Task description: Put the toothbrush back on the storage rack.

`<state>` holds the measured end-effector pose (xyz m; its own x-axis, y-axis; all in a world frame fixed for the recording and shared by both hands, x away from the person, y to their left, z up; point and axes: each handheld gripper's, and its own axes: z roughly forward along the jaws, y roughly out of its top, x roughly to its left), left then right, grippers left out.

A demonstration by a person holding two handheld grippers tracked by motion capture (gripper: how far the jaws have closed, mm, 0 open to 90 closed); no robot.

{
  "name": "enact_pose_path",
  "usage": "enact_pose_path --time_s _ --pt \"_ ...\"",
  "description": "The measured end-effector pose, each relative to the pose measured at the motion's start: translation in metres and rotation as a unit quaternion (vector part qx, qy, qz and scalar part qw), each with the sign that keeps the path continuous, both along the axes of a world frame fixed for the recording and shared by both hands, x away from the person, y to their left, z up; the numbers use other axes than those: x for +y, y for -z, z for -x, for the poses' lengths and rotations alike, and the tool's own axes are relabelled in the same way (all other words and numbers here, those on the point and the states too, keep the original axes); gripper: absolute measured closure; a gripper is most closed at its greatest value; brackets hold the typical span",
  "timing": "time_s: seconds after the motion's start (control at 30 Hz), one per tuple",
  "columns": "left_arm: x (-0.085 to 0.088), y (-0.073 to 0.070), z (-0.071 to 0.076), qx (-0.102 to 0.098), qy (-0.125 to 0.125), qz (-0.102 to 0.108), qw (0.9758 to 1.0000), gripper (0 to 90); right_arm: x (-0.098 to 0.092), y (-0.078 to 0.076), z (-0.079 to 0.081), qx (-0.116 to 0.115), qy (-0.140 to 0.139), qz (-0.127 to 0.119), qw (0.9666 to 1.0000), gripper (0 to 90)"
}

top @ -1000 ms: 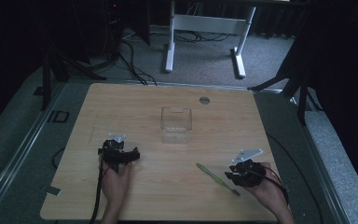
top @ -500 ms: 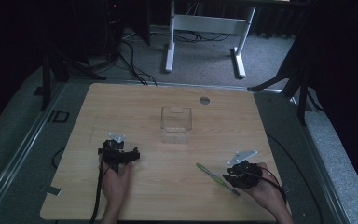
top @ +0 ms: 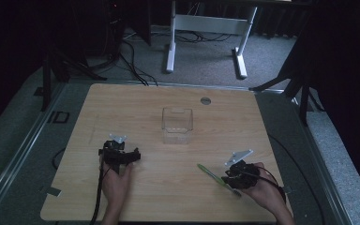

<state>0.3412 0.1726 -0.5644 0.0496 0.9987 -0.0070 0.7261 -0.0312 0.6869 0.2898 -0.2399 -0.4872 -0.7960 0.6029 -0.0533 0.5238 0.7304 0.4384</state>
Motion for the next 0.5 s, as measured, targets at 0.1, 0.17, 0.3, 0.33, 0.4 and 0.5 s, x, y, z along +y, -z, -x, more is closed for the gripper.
enact_pose_path --time_s 0.1,0.17,0.3,0.33,0.4,0.5 --pt "0.0000 0.0000 0.0000 0.000 0.000 0.000 1.0000 3.0 0.0018 0.0003 -0.0007 0.006 0.001 0.004 1.0000 68.4" --pt "0.0000 0.0000 0.0000 0.000 0.000 0.000 1.0000 3.0 0.0022 0.0005 -0.0013 0.008 -0.001 0.007 0.9999 68.4" --pt "0.0000 0.0000 0.0000 0.000 0.000 0.000 1.0000 3.0 0.0029 0.0005 -0.0017 0.011 -0.002 0.010 0.9999 68.3" --pt "0.0000 0.0000 0.0000 0.000 0.000 0.000 1.0000 3.0 0.0032 0.0006 -0.0017 0.012 -0.002 0.011 0.9999 68.3" --pt "0.0000 0.0000 0.0000 0.000 0.000 0.000 1.0000 3.0 0.0033 0.0008 -0.0019 0.014 -0.002 0.013 0.9998 68.3" --pt "0.0000 0.0000 0.0000 0.000 0.000 0.000 1.0000 3.0 0.0036 0.0016 -0.0024 0.018 -0.005 0.018 0.9997 68.3"
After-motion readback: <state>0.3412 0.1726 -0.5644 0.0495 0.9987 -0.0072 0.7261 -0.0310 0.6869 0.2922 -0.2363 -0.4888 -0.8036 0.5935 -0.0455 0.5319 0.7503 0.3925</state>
